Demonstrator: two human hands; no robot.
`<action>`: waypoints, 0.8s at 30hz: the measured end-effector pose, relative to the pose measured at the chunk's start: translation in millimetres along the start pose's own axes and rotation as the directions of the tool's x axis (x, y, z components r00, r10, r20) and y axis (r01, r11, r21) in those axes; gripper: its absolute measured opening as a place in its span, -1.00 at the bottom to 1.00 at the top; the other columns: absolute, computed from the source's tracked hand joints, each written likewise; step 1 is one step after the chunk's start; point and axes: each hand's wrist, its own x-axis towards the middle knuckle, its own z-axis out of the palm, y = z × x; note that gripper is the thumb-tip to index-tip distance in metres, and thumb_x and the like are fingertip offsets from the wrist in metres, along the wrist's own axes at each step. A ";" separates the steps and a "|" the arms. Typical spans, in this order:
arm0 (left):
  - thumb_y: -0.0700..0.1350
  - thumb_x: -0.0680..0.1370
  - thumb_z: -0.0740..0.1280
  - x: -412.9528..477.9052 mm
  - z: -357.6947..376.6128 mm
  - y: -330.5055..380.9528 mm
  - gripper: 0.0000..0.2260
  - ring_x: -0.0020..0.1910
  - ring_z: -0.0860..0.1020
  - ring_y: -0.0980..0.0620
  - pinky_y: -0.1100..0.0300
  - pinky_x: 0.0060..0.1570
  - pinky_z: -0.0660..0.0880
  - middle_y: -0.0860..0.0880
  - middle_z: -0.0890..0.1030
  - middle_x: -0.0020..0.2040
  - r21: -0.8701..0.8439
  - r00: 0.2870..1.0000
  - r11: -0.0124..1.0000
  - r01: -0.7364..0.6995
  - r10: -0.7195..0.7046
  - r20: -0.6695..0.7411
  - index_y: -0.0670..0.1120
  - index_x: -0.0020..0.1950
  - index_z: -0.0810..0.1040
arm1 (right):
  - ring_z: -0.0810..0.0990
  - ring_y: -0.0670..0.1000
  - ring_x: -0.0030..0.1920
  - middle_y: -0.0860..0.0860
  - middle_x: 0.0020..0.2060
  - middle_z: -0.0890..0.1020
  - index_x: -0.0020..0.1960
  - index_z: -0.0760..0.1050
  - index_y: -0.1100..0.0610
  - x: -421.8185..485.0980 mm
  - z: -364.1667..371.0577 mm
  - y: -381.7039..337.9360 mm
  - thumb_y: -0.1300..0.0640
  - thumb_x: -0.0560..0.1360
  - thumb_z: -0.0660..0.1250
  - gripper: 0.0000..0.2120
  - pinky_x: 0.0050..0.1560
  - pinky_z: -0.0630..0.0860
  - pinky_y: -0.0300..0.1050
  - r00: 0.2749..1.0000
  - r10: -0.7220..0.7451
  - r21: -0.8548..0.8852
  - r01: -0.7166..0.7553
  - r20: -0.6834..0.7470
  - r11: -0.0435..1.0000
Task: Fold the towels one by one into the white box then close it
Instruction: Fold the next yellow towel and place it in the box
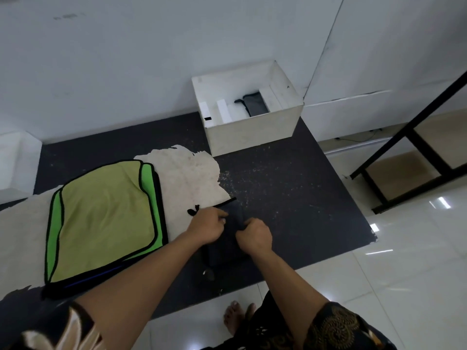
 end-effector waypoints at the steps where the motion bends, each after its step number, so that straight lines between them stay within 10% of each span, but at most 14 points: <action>1: -0.13 0.60 0.25 1.6 -2.1 4.0 -0.74 0.17 0.57 -0.04 0.14 0.20 0.47 -0.06 0.63 0.20 -0.034 0.999 0.999 0.028 -0.029 -0.039 -0.09 0.25 0.61 | 0.57 0.09 0.11 0.11 0.17 0.57 0.24 0.48 0.16 0.7 -1.7 0.6 0.19 0.49 0.31 -0.68 -0.07 0.43 -0.19 1.000 -0.013 -0.005 0.013 0.006 1.000; 7: 0.22 0.47 0.40 22.4 -2.5 38.7 -0.58 -0.09 0.64 -0.07 0.03 -0.03 0.62 -0.04 0.58 -0.09 -0.446 0.929 0.817 0.365 -0.349 0.123 -0.13 -0.01 0.49 | 0.53 0.14 0.15 0.14 0.19 0.49 0.31 0.35 0.13 -2.0 4.5 6.3 0.25 0.48 0.28 -0.59 0.11 0.50 -0.01 0.981 -0.193 -0.047 0.193 0.017 0.980; 16: 0.00 0.35 0.43 39.8 15.0 68.7 -0.42 0.06 0.57 -0.12 0.06 -0.01 0.61 -0.12 0.48 0.17 -0.036 0.890 0.890 0.454 -0.453 0.046 -0.20 0.30 0.40 | 0.58 0.13 0.01 0.11 0.08 0.55 0.33 0.42 0.10 -11.2 7.4 18.1 0.18 0.56 0.24 -0.65 -0.05 0.50 -0.03 0.941 -0.333 -0.088 0.327 -0.054 0.941; 24: 0.10 0.59 0.20 32.5 12.7 37.0 -0.65 -0.10 0.61 -0.13 0.10 -0.15 0.56 -0.16 0.63 -0.10 -0.276 0.908 0.884 0.377 -0.412 -0.079 -0.18 -0.07 0.55 | 0.55 0.10 -0.03 0.05 0.00 0.54 0.14 0.42 0.09 -16.9 7.0 23.1 0.09 0.50 0.34 -0.76 -0.17 0.36 -0.09 0.931 -0.349 -0.139 0.334 -0.105 0.932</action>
